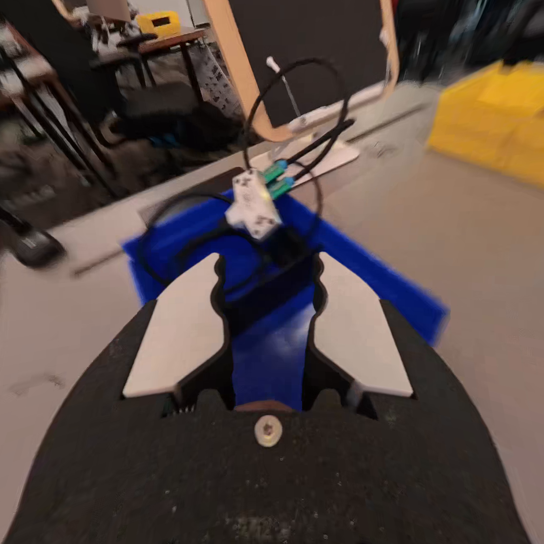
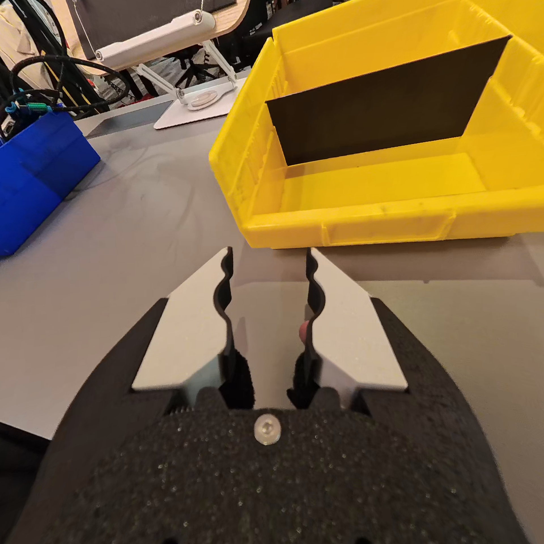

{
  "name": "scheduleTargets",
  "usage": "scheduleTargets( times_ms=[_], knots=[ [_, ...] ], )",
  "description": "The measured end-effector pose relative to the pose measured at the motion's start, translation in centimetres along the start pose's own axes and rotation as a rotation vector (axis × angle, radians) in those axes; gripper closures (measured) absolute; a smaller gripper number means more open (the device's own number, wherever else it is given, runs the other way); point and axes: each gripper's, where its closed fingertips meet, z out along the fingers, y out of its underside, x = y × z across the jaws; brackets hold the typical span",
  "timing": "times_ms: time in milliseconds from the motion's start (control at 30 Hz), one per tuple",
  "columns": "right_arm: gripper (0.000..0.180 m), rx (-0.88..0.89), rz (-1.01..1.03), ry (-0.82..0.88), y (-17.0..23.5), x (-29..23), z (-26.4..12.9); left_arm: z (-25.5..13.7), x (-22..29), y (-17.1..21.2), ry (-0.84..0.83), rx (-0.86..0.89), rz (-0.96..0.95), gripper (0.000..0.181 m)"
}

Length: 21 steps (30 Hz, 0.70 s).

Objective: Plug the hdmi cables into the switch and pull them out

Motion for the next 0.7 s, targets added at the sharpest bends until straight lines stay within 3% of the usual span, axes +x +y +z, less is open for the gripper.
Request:
scheduleTargets(
  times_ms=[67, 133, 233, 400, 433, 533, 633, 700],
  knots=[
    [0.130, -0.004, -0.006, -0.001, 0.1, -0.1, 0.1, 2.9, -2.2, 1.3, 0.044, -0.183, 0.238, 0.114],
    [0.130, -0.007, -0.016, 0.000, 0.1, -0.2, 0.2, 5.8, -4.1, 4.0, 0.082, -0.432, 0.432, 0.123],
    [0.130, -0.010, -0.017, -0.001, 0.1, -0.3, 0.3, 9.8, -6.1, 7.0, 0.146, -0.675, 0.629, 0.120],
    [0.130, -0.026, -0.015, -0.009, 0.4, -0.6, 0.7, 15.7, -6.8, 6.0, 0.236, -0.640, 0.713, 0.119],
    [0.130, -0.031, -0.026, -0.004, 0.5, -0.5, 0.8, 16.3, -6.4, 6.1, 0.275, -0.632, 0.718, 0.132],
    [0.130, -0.045, -0.036, 0.003, 0.7, -0.2, 1.0, 17.3, -5.5, 7.2, 0.334, -0.630, 0.787, 0.144],
    [0.130, -0.049, 0.004, -0.011, 0.7, 0.0, 1.1, 17.6, -5.9, 7.2, 0.278, -0.600, 0.902, 0.159],
    [0.131, -0.044, 0.032, -0.022, 0.6, 0.1, 1.1, 17.2, -5.9, 6.5, 0.268, -0.591, 0.879, 0.159]
  ],
)
